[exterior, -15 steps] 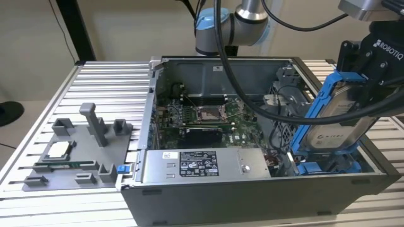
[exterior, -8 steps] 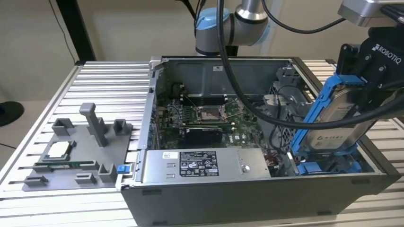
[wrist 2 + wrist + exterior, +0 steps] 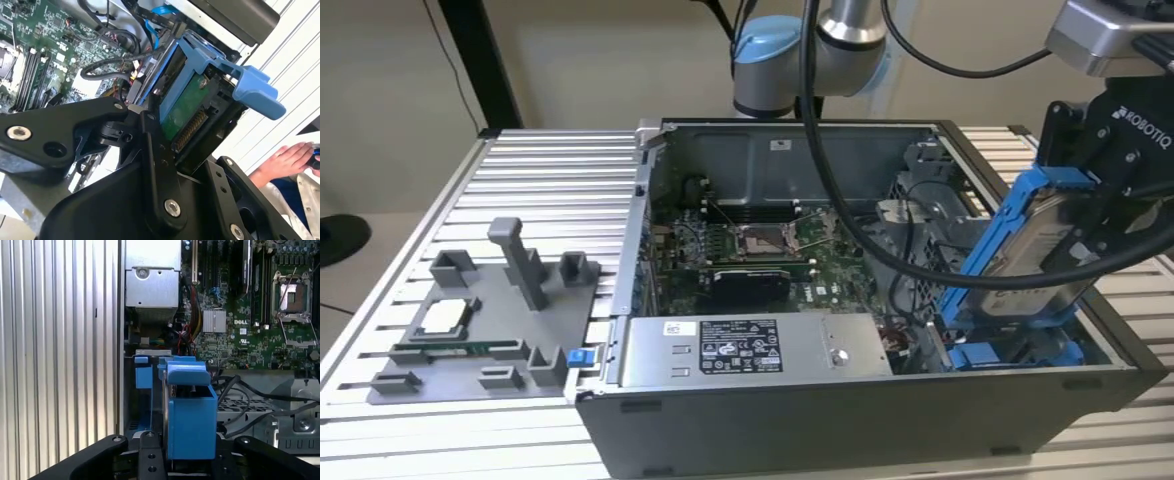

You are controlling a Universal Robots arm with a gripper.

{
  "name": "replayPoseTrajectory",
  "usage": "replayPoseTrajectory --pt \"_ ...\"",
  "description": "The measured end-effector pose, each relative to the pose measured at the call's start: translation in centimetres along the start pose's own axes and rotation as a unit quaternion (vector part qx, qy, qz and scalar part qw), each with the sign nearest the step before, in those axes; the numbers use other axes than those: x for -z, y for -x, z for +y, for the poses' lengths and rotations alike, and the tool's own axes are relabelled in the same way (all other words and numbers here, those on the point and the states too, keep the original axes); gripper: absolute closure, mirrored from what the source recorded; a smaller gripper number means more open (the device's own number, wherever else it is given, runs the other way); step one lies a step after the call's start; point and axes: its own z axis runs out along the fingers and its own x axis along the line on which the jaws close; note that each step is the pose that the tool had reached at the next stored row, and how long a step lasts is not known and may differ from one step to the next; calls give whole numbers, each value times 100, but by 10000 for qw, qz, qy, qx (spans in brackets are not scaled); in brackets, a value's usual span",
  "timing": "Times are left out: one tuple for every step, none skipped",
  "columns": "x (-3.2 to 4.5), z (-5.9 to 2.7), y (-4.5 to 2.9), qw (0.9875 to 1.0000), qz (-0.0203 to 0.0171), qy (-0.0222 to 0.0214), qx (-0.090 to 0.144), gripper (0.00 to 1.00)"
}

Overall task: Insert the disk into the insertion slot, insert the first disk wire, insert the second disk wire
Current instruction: 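Insert the disk into the insertion slot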

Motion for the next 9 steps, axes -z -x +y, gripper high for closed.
replayPoseTrajectory --pt "-6 0 0 10000 -2 0 0 100" --pt "-12 -1 -2 10000 -4 0 2 100" --pt "-19 -1 -4 10000 -6 0 7 100" --pt "-25 -2 -4 10000 -6 1 15 100" --pt "-38 -2 -5 10000 -6 1 23 100" --pt "-53 -2 -6 10000 -6 1 27 100" --pt "-66 -3 -6 10000 -6 2 32 100" --pt "-75 -3 -6 10000 -5 2 37 100" --pt "-85 -4 -7 10000 -5 2 40 100"
